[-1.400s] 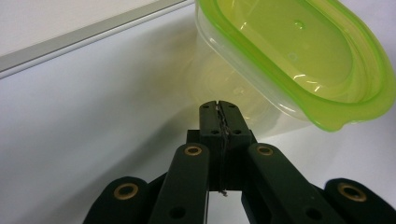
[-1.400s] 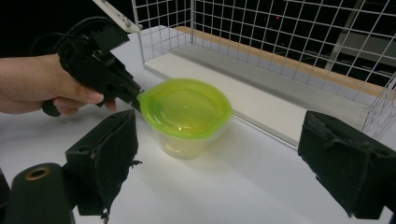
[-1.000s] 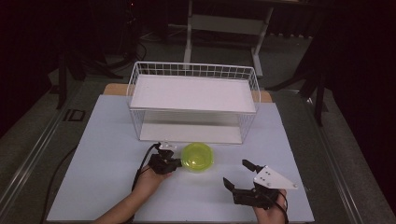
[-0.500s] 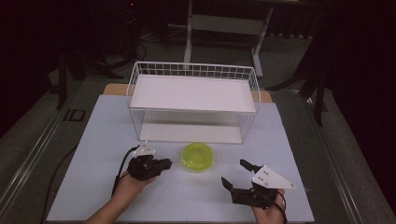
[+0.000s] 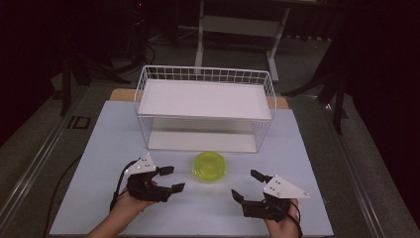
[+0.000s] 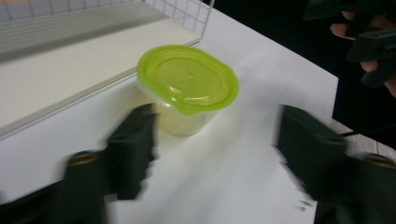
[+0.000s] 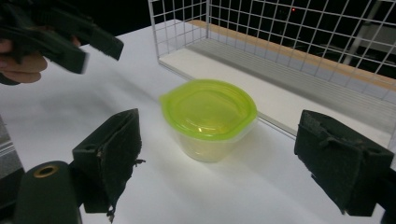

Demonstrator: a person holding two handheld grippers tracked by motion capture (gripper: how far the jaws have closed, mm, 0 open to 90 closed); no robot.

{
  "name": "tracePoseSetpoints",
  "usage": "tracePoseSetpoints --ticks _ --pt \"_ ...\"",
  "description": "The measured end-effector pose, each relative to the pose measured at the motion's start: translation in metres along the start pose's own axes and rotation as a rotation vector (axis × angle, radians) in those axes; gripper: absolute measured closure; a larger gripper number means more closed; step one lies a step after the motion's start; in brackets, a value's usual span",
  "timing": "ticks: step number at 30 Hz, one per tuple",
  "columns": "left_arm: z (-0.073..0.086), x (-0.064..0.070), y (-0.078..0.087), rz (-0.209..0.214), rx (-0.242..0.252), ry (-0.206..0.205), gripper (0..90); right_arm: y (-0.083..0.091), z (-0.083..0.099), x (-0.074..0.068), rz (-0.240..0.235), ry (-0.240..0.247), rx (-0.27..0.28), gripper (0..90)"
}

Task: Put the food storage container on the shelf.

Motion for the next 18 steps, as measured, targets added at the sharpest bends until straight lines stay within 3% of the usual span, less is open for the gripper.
tracePoseSetpoints --ticks 3,7,9,13,18 --pt "-0.006 0.003 -0.003 0.01 0.003 0.0 4.0 -0.001 -0.005 -0.003 -0.024 -0.001 -0.008 14.6" --pt "-0.012 0.004 -0.005 -0.017 0.022 -0.006 1.8 -0.005 -0.007 -0.005 -0.055 -0.003 -0.035 13.8" --pt "-0.019 0.004 -0.007 -0.031 0.064 -0.025 1.8 -0.01 -0.009 -0.005 -0.089 -0.033 -0.049 13.0" --pt "-0.027 0.002 -0.009 -0.039 0.101 -0.03 1.8 -0.017 -0.016 0.002 -0.091 -0.06 -0.057 12.0" --pt "-0.035 -0.003 -0.013 0.003 0.095 -0.003 1.9 -0.025 -0.026 0.011 -0.058 -0.045 -0.042 11.7"
Point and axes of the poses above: each handheld gripper's, and its own axes: y roughly backward along the jaws, z roughly out of its underside, x roughly to its right, the point moved 5 cm from there along -y, roughly forward along the jaws, and after that the axes turned 9 degrees about z, right-handed, at the moved point
